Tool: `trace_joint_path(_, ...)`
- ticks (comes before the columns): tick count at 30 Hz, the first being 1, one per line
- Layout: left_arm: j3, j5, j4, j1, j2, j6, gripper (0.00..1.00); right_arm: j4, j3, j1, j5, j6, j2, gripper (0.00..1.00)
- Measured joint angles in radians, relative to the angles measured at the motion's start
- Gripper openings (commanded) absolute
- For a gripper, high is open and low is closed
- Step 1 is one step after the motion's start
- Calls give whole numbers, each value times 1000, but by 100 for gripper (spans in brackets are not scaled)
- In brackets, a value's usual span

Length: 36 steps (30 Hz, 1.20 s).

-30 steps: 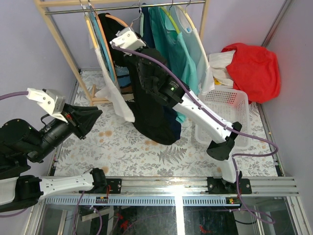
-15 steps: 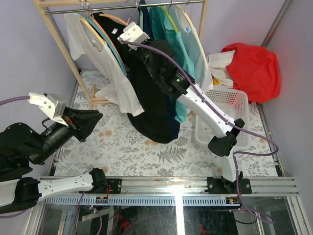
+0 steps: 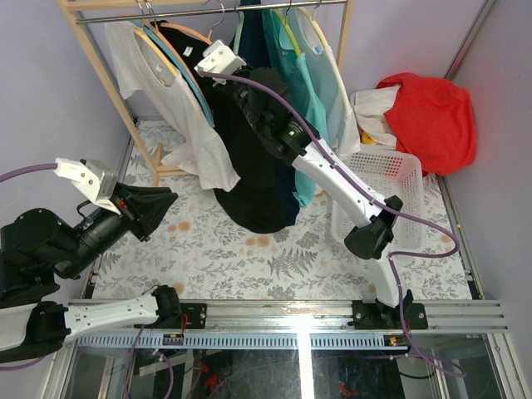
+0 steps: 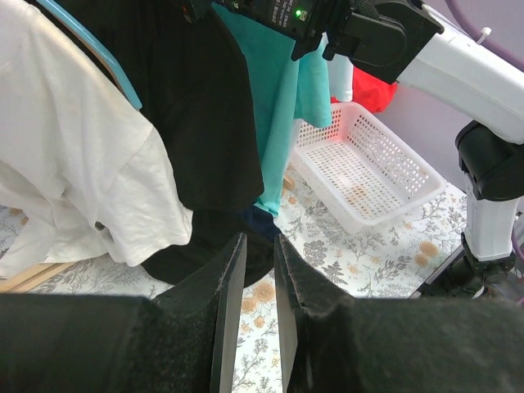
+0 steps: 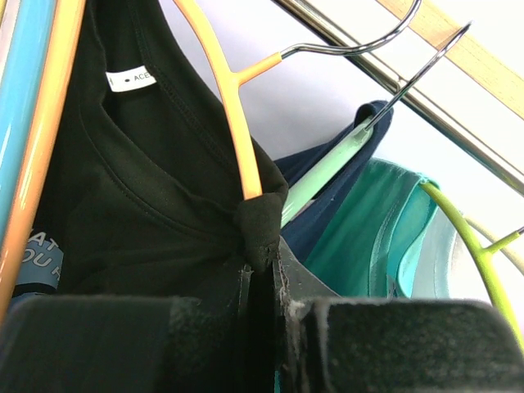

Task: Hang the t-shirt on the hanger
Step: Place the hanger at the clothesline.

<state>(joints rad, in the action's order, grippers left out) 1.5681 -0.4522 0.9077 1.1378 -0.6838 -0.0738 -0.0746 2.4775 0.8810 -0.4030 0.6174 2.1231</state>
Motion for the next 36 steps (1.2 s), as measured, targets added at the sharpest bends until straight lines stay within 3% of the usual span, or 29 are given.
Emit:
trace_joint_path(22,-15,0,-42,0,-8,2,19,123,-73,-45,75,-7,17,0)
trace_joint_path(36,-17,0,-42,0,-11,8,19,98,-34,-80,117,-83,68,0)
